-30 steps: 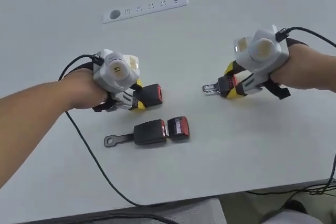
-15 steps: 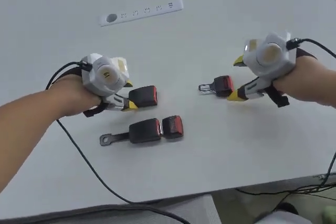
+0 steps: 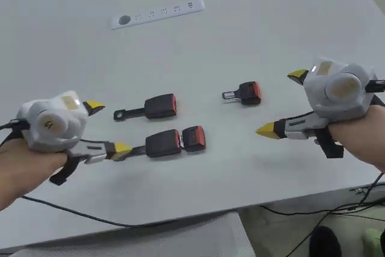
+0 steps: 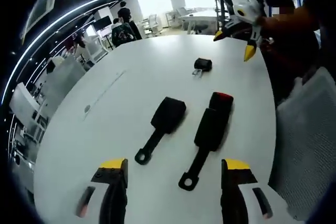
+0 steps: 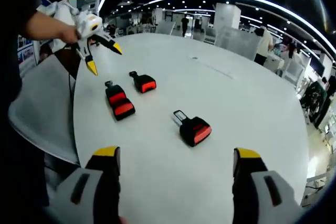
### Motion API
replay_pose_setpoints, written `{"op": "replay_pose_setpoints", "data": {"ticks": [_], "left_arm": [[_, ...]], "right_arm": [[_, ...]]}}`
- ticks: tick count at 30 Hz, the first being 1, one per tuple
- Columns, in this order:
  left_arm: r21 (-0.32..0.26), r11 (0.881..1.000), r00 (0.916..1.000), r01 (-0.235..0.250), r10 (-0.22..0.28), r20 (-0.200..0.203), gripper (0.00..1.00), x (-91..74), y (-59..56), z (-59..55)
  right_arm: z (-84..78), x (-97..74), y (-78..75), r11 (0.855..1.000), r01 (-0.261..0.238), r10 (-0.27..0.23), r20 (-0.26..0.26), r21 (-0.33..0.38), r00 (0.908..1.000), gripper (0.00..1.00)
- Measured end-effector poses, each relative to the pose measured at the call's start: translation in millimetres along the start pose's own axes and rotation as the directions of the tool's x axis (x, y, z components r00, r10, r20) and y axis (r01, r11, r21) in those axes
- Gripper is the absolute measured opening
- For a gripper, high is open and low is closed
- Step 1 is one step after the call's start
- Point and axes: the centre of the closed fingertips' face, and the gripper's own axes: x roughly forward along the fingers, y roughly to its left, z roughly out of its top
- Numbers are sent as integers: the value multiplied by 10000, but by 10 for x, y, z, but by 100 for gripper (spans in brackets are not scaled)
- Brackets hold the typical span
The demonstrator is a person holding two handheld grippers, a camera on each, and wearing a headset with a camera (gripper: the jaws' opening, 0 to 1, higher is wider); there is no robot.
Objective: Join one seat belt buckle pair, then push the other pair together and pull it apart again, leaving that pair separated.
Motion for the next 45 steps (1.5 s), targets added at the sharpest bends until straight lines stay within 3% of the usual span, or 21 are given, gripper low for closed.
{"op": "replay_pose_setpoints", "data": {"ticks": [2,4,6,9,11,12,14,16,18,22,24,31,36,45], "left_arm": [[-763,9966,9993,-325,338,155,80,-130,-66,-106],[-1413,9877,9973,-674,708,189,91,-224,-118,-213],[-1842,9798,9959,-784,851,291,99,-271,-175,-273],[-2056,9740,9940,-947,1039,345,100,-368,-224,-358],[-2097,9726,9932,-1008,1107,362,100,-416,-264,-386],[-2107,9720,9929,-1039,1136,345,100,-437,-279,-397],[-2166,9702,9920,-1084,1197,395,100,-463,-280,-396],[-2153,9688,9899,-1230,1352,428,100,-490,-265,-410],[-2007,9627,9812,-1813,1909,296,100,-516,-181,-452],[-2141,9605,9815,-1776,1887,325,100,-513,-194,-470],[-2073,9628,9823,-1732,1841,343,100,-509,-211,-469],[-1644,9748,9871,-1504,1574,303,100,-484,-262,-491],[-1946,9683,9842,-1566,1695,512,100,-500,-256,-519],[-2113,9629,9805,-1679,1853,654,100,-521,-257,-546]], "right_arm": [[-61,-77,99,9999,-53,53,3,124,10000,94],[-78,-137,179,9998,-130,129,65,154,9999,98],[-47,-220,222,9998,-21,15,323,197,9995,100],[0,-332,241,9996,123,-137,520,262,9986,100],[75,-385,233,9993,367,-361,946,-43,9949,100],[159,-412,240,9980,469,-403,1423,-431,9890,100],[198,-441,275,9973,432,-327,1663,-598,9855,100],[159,-444,293,9983,409,-343,1519,-404,9878,100],[131,-434,299,9987,406,-356,1458,-316,9887,100],[97,-446,309,9990,393,-358,1436,-219,9890,100],[86,-455,302,9982,490,-438,1404,-336,9891,100],[138,-472,408,9998,151,-129,1558,-126,9877,100],[103,-441,458,9998,85,-62,1247,-178,9922,100],[247,-432,484,9994,112,-66,1415,-319,9899,100]]}}
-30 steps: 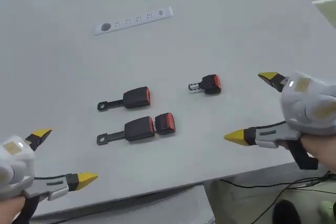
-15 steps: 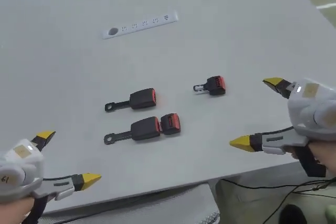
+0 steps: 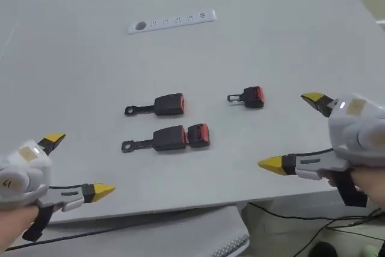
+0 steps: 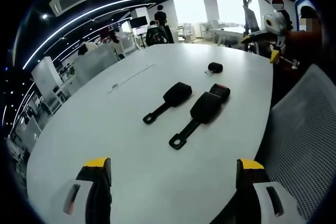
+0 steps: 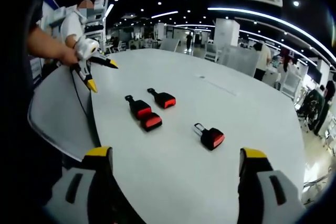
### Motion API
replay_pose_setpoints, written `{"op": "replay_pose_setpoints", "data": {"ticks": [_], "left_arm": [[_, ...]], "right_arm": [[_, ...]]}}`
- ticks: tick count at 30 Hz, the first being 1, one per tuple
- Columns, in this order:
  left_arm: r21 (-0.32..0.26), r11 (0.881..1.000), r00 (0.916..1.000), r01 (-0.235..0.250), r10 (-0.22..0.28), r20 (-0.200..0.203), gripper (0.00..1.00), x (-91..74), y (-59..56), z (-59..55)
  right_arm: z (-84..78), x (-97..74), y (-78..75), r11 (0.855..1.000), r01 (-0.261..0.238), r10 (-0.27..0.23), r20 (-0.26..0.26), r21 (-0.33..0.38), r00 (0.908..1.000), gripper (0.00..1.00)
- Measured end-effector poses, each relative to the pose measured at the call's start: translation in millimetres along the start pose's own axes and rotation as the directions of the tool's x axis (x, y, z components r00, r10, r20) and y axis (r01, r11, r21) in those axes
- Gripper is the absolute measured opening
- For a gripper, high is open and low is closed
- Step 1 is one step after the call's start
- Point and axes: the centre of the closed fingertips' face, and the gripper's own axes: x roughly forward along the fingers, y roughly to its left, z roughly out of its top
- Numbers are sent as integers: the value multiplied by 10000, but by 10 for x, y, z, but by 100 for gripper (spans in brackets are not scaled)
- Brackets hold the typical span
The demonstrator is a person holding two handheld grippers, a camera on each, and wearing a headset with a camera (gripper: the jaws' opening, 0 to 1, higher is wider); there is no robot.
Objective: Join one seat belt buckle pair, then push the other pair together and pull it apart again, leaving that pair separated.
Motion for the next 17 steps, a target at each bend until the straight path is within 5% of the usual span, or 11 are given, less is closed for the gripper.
{"op": "replay_pose_setpoints", "data": {"ticks": [17], "left_arm": [[-25,9997,9997,247,-247,-84,100,6,-60,-44]], "right_arm": [[-72,38,-11,9997,144,-137,-365,214,9992,100]]}}
